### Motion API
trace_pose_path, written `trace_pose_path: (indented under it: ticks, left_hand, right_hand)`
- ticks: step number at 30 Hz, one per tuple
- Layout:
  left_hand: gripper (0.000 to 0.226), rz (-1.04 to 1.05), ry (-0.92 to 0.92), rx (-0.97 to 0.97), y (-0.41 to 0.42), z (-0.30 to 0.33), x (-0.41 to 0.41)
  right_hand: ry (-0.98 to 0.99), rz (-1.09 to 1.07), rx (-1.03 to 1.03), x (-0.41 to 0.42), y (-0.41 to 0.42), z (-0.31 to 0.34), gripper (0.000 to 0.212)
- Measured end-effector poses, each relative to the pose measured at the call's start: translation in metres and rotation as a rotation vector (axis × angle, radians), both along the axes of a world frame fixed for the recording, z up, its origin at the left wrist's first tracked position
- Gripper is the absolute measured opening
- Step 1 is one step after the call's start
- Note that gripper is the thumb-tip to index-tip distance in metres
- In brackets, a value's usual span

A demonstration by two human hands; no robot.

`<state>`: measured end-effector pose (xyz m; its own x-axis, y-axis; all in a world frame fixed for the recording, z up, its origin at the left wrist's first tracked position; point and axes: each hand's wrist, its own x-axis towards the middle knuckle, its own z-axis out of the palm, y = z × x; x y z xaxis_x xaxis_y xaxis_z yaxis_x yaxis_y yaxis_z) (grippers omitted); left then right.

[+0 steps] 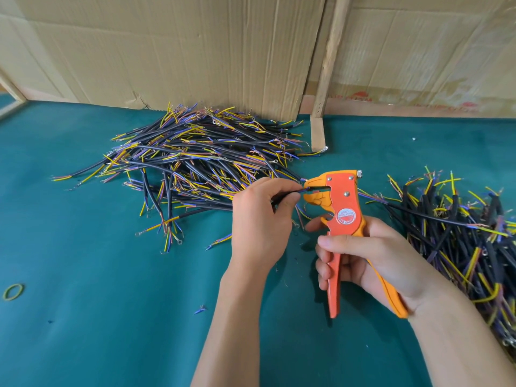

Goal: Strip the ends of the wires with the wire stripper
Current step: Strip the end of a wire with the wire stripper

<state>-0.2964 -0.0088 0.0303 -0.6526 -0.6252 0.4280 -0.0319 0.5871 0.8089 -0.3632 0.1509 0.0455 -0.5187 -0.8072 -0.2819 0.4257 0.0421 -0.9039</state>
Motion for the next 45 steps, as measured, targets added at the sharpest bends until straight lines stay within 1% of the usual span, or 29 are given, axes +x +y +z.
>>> trace_pose_path:
  ticks: [18,27,32,36,45]
  left_hand:
    - [0.018,-0.005,0.001,-0.010,0.0016,0.0022,0.0004]
    - [0.018,0.007,-0.006,-0.067,0.0029,0.0042,0.0004]
    - [0.020,0.011,0.001,-0.051,0.0034,0.0034,0.0006]
    - [0.020,0.015,0.002,-0.034,0.0033,0.0029,0.0004]
    - [0.020,0.020,0.004,-0.022,0.0033,0.0041,0.0009]
  right_hand:
    - [-0.021,-0.002,0.003,0.0007,-0.0001,0.0001,0.030]
    - [-0.008,-0.009,0.018,0.0009,-0.0022,0.0009,0.023]
    - [-0.002,-0.005,0.009,0.0012,-0.0033,0.0007,0.022]
    - [-0.001,-0.022,0.014,0.0015,-0.0029,0.0007,0.028]
    - [-0.003,-0.047,0.013,0.0024,-0.0047,0.0003,0.031]
